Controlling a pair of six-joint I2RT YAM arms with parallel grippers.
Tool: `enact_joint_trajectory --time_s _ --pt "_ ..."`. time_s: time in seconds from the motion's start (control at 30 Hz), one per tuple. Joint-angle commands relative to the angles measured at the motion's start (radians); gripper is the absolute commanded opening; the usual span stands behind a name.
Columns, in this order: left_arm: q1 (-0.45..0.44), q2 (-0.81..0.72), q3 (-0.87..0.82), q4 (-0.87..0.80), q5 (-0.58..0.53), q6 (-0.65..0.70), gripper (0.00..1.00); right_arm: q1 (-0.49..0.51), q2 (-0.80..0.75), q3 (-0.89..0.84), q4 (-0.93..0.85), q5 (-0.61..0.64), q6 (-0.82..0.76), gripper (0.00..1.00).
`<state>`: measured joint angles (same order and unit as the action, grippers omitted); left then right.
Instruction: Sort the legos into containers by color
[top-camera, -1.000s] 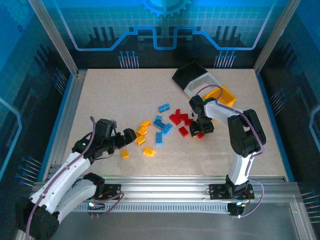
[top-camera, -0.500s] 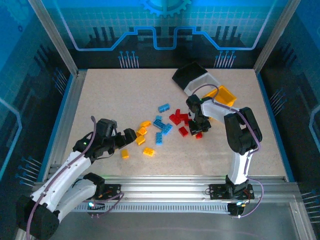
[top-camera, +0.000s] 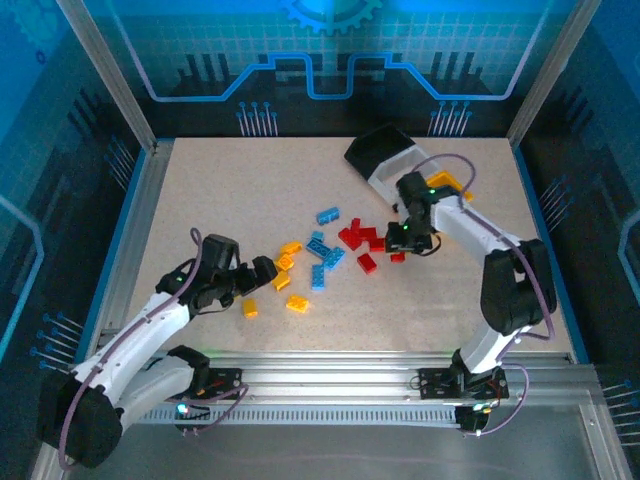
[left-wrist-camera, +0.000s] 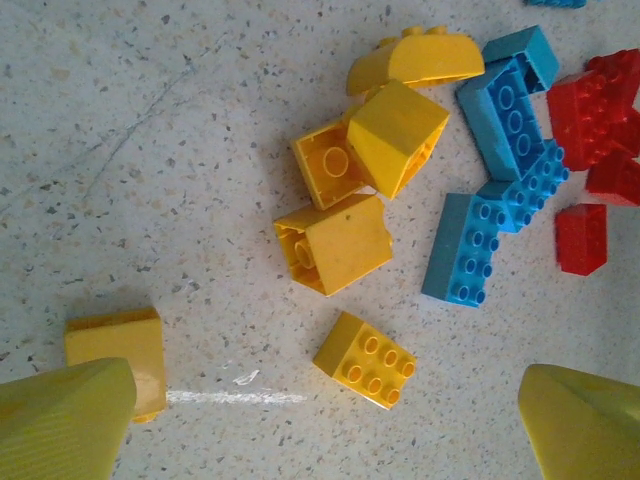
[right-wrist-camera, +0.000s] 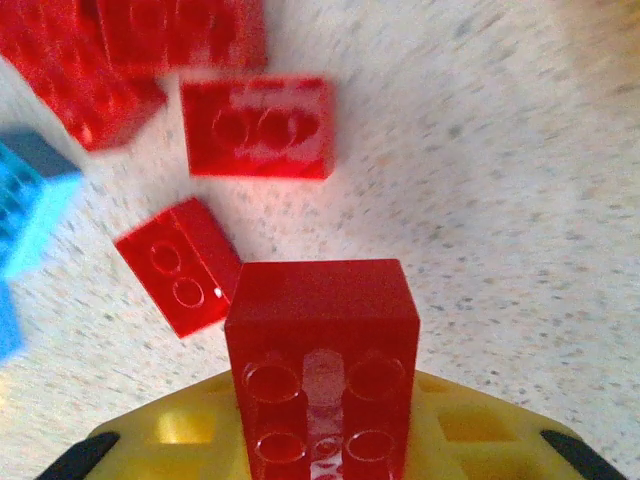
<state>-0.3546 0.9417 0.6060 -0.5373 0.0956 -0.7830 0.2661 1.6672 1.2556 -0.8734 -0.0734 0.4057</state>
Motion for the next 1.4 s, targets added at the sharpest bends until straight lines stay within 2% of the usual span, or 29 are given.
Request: enact_joint_trajectory --time_s 0.0,0.13,0.27,0.63,0.73,0.87,1.0,1.17,1.37 --pt "-0.006 0.018 0.069 -0.018 0.023 0.032 0.99 -0.116 -0.035 0.056 0.02 -0.14 0.109 0.32" --pt "-0.005 0.043 0.116 -0.047 0.018 0.047 0.99 -0.219 0.018 0.132 0.052 -0.171 0.177 0.32" --pt "-0.005 0.06 0.162 -0.077 0.006 0.023 0.99 -0.278 0.118 0.244 0.053 -0.172 0.204 0.32" --pt "-0.007 0.134 0.301 -0.209 -0.014 0.013 0.99 -0.347 0.391 0.51 0.039 -0.13 0.207 0.33" --pt "-0.007 0.151 0.298 -0.194 -0.001 0.002 0.99 -0.347 0.452 0.578 0.01 -0.12 0.196 0.39" --pt "-0.006 0.196 0.31 -0.167 0.02 0.053 0.99 -0.328 0.449 0.593 0.016 -0.109 0.211 0.5" --pt "-0.005 0.251 0.347 -0.148 0.096 0.104 0.99 -0.287 0.401 0.573 -0.015 -0.043 0.24 0.61" --pt "-0.002 0.211 0.294 -0.113 0.141 0.145 0.99 -0.205 0.288 0.475 -0.015 0.046 0.282 0.63" --pt "0.006 0.191 0.218 -0.088 0.196 0.157 0.99 -0.035 0.209 0.438 -0.067 0.148 0.198 0.67"
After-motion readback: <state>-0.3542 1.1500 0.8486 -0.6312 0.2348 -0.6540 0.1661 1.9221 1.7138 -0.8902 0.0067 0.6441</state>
